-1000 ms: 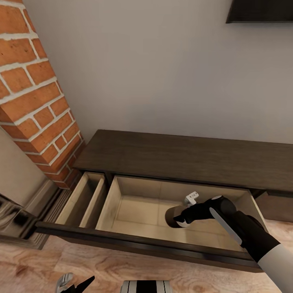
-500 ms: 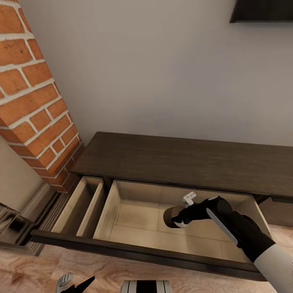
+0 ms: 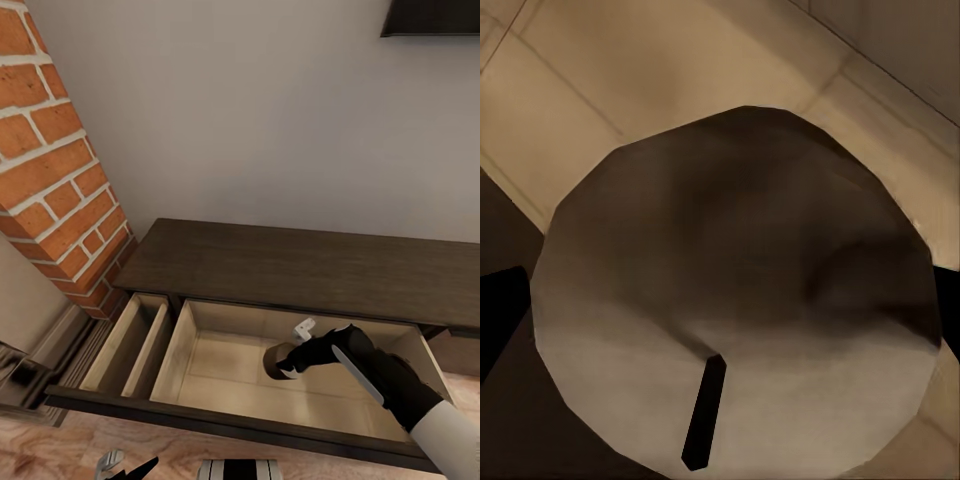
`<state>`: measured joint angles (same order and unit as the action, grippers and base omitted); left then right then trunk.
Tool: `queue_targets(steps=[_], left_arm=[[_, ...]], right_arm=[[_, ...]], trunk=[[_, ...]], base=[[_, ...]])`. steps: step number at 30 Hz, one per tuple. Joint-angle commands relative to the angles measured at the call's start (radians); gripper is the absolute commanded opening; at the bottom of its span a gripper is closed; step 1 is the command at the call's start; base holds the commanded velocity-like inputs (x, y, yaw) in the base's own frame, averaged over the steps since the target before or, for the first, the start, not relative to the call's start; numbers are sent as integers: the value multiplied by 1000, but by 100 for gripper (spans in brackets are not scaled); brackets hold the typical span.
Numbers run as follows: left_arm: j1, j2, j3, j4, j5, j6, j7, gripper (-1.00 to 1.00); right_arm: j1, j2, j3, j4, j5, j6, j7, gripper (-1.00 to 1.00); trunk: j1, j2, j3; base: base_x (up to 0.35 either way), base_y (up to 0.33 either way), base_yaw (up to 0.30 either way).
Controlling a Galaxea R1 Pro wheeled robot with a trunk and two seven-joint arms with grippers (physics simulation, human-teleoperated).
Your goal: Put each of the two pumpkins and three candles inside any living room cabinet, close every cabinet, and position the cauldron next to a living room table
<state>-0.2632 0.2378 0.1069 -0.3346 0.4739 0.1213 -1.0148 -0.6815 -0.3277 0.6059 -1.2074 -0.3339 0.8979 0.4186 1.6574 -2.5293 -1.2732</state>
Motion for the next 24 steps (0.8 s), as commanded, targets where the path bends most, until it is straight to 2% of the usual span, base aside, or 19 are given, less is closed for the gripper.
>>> queue_targets(steps=[1, 5, 7, 11, 14, 18, 20, 24], left_arm=[[0, 0, 0, 0, 4, 11, -4, 100], [0, 0, -2, 0, 4, 11, -4, 100], [0, 0, -2, 0, 4, 11, -3, 100], [0, 0, -3, 0, 4, 11, -2, 100], [0, 0, -3, 0, 4, 11, -2, 100], [0, 0, -3, 0, 5, 11, -2, 100], [-1, 0, -3, 0, 5, 11, -2, 100], [0, 0, -3, 0, 5, 11, -3, 100]], right_arm=[[-1, 0, 22, 3, 7, 1, 3, -100], [-1, 6, 58, 16, 6, 2, -13, -100], [-1, 21, 67, 23, 6, 6, -20, -100], [-1, 74, 94, 40, 8, 17, -28, -100], [-1, 102, 110, 64, 46, 24, -33, -100], [-1, 140, 116, 111, 138, 23, -35, -100], [-1, 157, 117, 129, 167, 21, -35, -100], [-1, 175, 116, 151, 198, 18, -37, -100]], trunk=[[0, 0, -1], [0, 0, -1], [0, 0, -1], [0, 0, -1], [0, 0, -1], [1, -1, -8], [2, -1, -16], [3, -2, -32]], base=[[4, 0, 0], [2, 0, 0], [0, 0, 0], [0, 0, 0], [0, 0, 0], [0, 0, 0], [0, 0, 0], [0, 0, 0]])
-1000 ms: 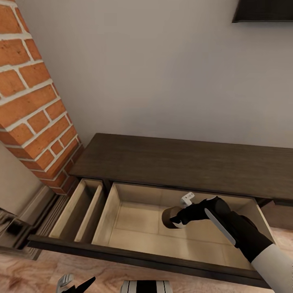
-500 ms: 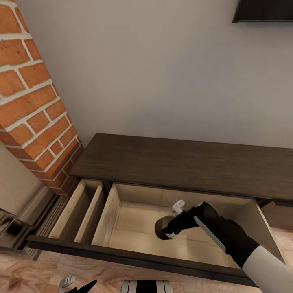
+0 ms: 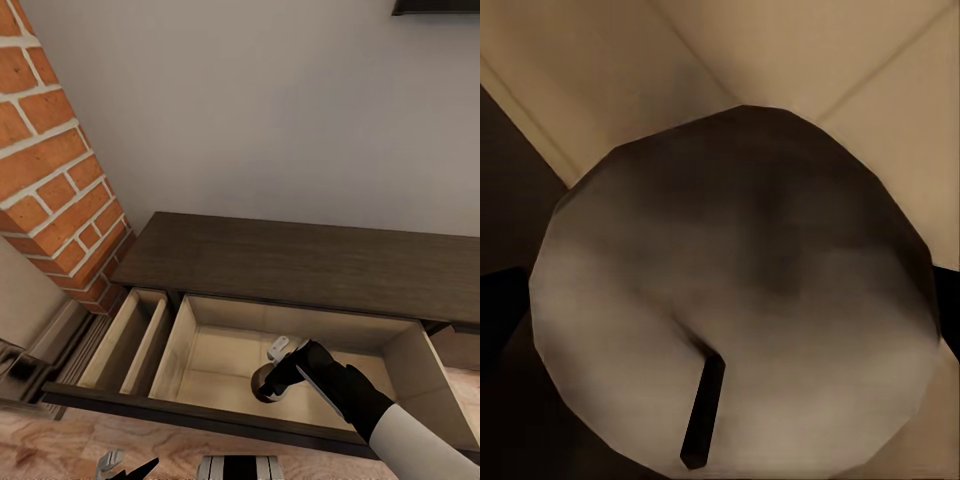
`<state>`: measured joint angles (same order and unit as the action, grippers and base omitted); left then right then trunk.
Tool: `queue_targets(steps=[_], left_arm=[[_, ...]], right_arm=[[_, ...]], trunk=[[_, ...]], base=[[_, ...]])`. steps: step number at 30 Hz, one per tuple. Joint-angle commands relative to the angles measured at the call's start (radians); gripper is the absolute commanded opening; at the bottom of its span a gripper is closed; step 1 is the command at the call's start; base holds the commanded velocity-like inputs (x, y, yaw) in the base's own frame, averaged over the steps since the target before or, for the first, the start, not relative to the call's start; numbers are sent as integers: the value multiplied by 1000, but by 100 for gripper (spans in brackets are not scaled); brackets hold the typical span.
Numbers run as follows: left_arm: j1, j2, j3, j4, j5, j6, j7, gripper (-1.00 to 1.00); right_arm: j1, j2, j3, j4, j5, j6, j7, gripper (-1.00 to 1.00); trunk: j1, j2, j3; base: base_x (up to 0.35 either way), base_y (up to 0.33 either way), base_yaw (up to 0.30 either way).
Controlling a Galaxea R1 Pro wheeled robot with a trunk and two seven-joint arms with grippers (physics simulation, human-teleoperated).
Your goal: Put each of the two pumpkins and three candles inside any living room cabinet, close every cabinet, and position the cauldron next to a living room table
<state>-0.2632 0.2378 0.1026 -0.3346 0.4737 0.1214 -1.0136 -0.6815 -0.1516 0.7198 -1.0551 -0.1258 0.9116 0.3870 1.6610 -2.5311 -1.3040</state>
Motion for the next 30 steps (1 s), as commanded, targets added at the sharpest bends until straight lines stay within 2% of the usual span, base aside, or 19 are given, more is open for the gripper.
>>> queue_targets(steps=[1, 3, 9, 11, 14, 17, 21, 24, 30], left_arm=[[0, 0, 2, 0, 5, 11, -4, 100], [0, 0, 2, 0, 5, 11, -4, 100], [-1, 0, 2, 0, 5, 11, -4, 100], [-1, 0, 2, 0, 5, 11, -4, 100], [-1, 0, 2, 0, 5, 11, -4, 100], [-1, 0, 2, 0, 5, 11, -4, 100], [0, 0, 2, 0, 5, 11, -4, 100], [-1, 0, 2, 0, 5, 11, -3, 100], [-1, 0, 3, 0, 6, 11, -4, 100]], right_arm=[[-1, 0, 2, 0, -9, 5, -6, -100], [-1, 1, 0, 1, -7, 4, -6, -100], [-1, -1, -4, -3, -3, 10, -9, -100], [-1, -1, -5, -4, 12, 11, -9, -100], [-1, 1, -7, -5, 57, 12, -10, -100], [-1, 2, -16, -5, 79, 12, -10, -100], [-1, 3, -26, -5, 88, 12, -9, -100], [-1, 3, -29, -5, 90, 12, -9, -100], [-1, 3, -30, -5, 91, 12, -8, -100]], trunk=[[0, -1, -5], [1, -1, -12], [1, -1, -12], [2, -2, -20], [2, -2, -20], [2, -2, -20], [2, -2, -20], [3, -2, -32], [3, -2, -32]], base=[[0, 0, 0], [0, 0, 0], [0, 0, 0], [0, 0, 0], [0, 0, 0], [0, 0, 0], [0, 0, 0], [0, 0, 0], [0, 0, 0]])
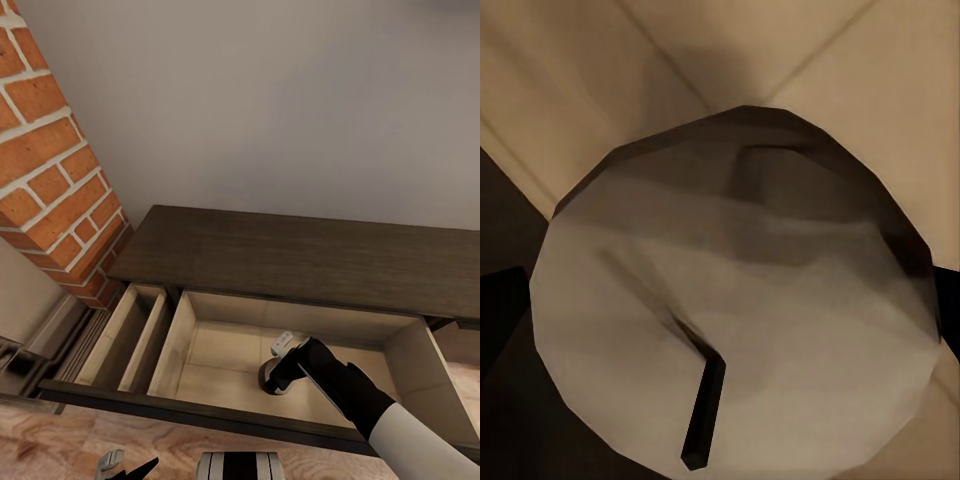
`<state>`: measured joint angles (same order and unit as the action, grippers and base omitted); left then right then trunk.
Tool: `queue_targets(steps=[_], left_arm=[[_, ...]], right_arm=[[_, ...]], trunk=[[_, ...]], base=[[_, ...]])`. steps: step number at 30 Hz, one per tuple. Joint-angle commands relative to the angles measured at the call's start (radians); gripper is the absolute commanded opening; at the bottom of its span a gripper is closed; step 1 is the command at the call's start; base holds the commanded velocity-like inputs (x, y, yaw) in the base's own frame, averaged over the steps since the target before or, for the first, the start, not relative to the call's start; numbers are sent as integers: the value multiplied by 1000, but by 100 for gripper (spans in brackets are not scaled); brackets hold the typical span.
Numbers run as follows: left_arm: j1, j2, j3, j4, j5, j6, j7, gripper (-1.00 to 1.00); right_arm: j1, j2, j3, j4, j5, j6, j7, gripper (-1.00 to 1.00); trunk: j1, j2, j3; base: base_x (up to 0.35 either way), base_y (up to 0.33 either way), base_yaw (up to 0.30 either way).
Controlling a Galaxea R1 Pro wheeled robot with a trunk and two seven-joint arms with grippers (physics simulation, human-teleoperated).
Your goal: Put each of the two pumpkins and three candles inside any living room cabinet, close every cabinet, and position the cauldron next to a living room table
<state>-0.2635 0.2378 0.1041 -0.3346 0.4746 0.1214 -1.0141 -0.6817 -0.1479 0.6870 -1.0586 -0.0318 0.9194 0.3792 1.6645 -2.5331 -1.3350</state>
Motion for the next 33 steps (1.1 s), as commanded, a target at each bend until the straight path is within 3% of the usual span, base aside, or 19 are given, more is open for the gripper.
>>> queue_targets(steps=[1, 17, 18, 33], left_arm=[[0, 0, 2, 0, 5, 11, -4, 100], [0, 0, 2, 0, 4, 11, -4, 100], [0, 0, 2, 0, 4, 11, -4, 100], [0, 0, 3, 0, 5, 11, -4, 100]], right_arm=[[-1, -1, 2, -1, -3, 4, 0, -100], [-1, -1, 2, -2, -2, 4, 1, -100], [-1, -1, 2, -2, -2, 4, 1, 100], [-1, -2, -3, -4, -2, 5, 2, 100]], trunk=[[0, 0, -1], [0, 0, -1], [0, 0, -1], [0, 0, -1]], base=[[0, 0, 0], [0, 0, 0], [0, 0, 0], [0, 0, 0]])
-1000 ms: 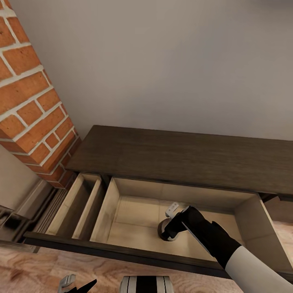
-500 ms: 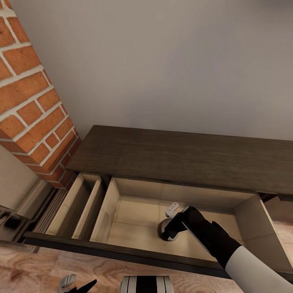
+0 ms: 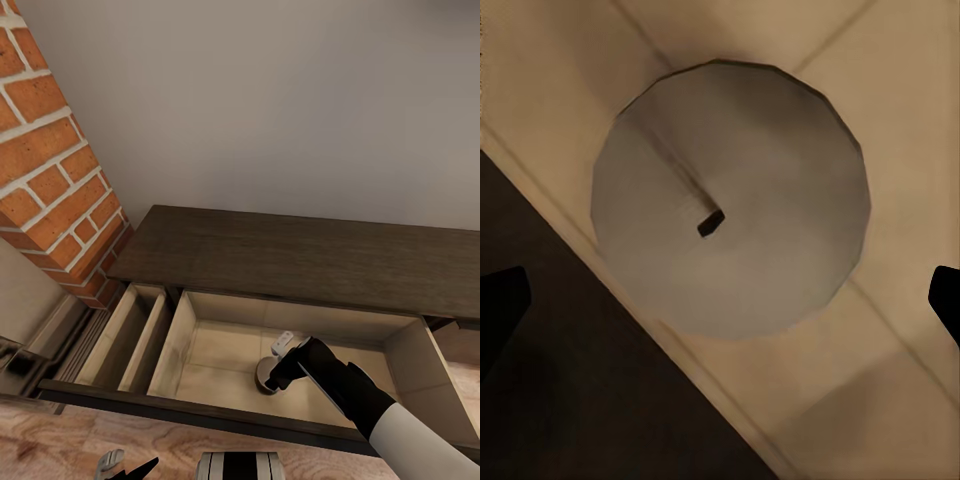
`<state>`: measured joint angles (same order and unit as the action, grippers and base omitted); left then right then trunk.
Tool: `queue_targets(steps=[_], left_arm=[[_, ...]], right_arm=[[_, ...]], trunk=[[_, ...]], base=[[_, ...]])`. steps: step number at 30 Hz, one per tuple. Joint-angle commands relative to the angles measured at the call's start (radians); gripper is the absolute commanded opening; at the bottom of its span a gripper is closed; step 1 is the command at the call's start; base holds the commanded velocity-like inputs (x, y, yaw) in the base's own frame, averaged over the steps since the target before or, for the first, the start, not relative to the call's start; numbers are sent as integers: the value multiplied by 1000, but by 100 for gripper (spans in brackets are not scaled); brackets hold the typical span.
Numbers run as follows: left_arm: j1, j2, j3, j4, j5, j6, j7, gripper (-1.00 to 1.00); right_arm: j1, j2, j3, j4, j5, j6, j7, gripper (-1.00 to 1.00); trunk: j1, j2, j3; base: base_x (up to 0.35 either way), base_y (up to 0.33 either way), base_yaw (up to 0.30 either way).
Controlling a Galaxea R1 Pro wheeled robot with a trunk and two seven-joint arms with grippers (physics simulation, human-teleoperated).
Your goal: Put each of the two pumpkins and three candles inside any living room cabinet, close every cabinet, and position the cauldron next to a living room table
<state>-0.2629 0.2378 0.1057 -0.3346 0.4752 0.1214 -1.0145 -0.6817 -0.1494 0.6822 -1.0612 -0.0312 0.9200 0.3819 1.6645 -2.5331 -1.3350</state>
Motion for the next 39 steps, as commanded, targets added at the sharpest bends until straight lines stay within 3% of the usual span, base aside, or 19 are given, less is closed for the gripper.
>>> queue_targets(steps=[1, 4, 15, 24, 31, 39], left_arm=[[0, 0, 2, 0, 5, 11, -4, 100], [0, 0, 2, 0, 5, 11, -3, 100], [-1, 0, 2, 0, 5, 11, -3, 100], [-1, 0, 2, 0, 5, 11, -3, 100], [-1, 1, 4, 0, 6, 11, -3, 100], [-1, 1, 5, 0, 5, 11, -4, 100]], right_arm=[[-1, -1, 2, -2, -3, 4, 0, 100], [-1, -1, 2, -3, -4, 5, 1, 100], [-1, -5, -1, -5, -4, 5, 9, 100], [-1, -15, -38, -61, -6, 29, 74, 100], [-1, -62, -50, -129, -6, 68, 202, 100], [-1, -84, -49, -174, -4, 97, 250, 100]], trunk=[[0, 0, -1], [0, 0, -1], [-5, 2, 42], [-8, 4, 69], [-8, 4, 69], [-8, 4, 69]], base=[[0, 0, 0], [0, 0, 0], [0, 0, 0], [0, 0, 0], [0, 0, 0], [0, 0, 0]])
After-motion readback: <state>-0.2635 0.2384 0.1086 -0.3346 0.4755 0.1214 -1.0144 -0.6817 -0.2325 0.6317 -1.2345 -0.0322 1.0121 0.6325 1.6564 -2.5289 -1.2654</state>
